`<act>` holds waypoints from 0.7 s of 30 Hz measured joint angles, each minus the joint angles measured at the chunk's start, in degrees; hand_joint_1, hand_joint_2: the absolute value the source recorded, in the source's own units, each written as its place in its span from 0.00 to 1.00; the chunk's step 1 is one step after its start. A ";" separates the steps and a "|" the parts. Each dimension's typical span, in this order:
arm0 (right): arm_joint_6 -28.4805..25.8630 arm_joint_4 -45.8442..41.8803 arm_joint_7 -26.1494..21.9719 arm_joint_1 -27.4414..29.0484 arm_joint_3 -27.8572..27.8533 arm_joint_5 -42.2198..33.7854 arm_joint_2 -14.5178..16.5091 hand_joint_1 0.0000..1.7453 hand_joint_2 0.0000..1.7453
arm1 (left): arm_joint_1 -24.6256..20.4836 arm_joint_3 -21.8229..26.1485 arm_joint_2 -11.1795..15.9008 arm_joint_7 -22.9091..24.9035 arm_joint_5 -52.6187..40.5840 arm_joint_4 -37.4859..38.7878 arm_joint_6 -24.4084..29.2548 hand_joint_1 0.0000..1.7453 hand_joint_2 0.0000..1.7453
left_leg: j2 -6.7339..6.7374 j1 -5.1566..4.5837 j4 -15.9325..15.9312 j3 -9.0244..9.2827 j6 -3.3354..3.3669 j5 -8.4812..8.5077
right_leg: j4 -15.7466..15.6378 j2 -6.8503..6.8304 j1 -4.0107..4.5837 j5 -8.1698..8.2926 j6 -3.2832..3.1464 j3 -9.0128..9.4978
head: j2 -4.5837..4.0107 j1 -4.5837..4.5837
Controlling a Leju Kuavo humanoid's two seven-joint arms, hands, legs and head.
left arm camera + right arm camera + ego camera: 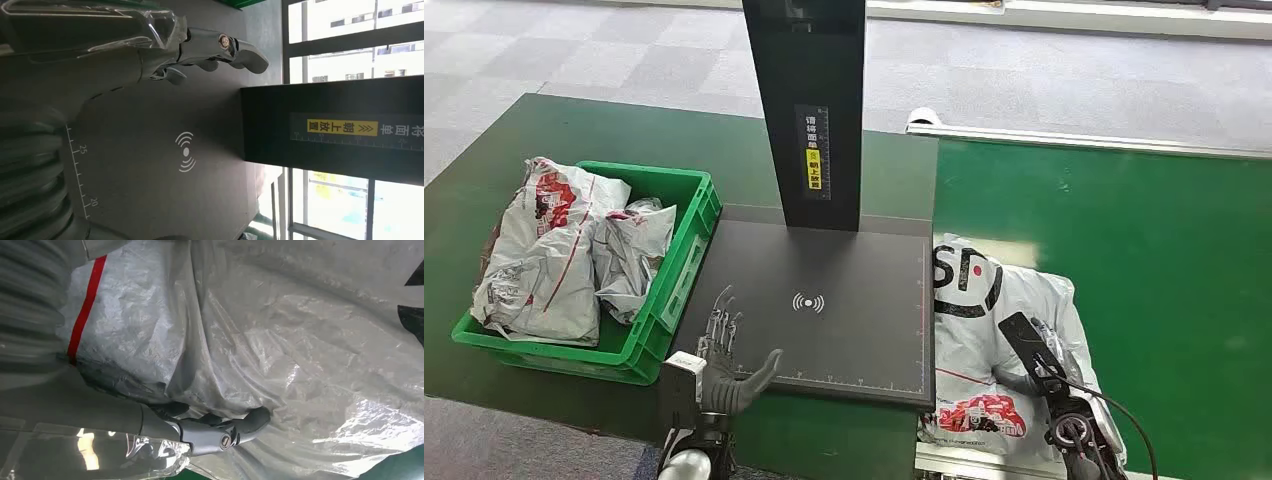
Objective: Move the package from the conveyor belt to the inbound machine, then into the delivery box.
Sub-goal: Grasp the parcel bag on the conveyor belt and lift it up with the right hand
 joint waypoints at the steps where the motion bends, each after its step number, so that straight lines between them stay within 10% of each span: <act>1: -0.04 -0.09 0.00 0.06 -0.01 -0.19 0.03 0.97 1.00 | 0.05 0.00 0.00 0.00 -0.01 -0.06 0.01 0.00 1.00 | 0.00 0.00 0.00 0.00 0.00 0.00 | 0.00 0.00 0.00 0.00 0.00 0.00 | 0.00 0.00; 11: -3.65 -3.57 -2.91 1.56 -1.93 -4.78 0.77 1.00 1.00 | 0.81 0.06 0.01 0.13 -0.12 -0.74 0.23 0.00 1.00 | -0.04 0.00 0.00 -0.07 0.00 0.00 | 0.00 -0.02 0.00 0.00 0.00 -0.06 | 0.00 -0.01; 21: -17.24 -20.38 -17.87 8.06 -5.36 -17.13 3.19 1.00 1.00 | 1.09 0.36 -0.02 -1.63 -0.14 -1.12 0.62 0.00 1.00 | -0.10 0.00 0.00 -0.14 0.00 0.00 | 0.00 -0.06 0.00 -0.02 0.01 -0.13 | 0.00 -0.01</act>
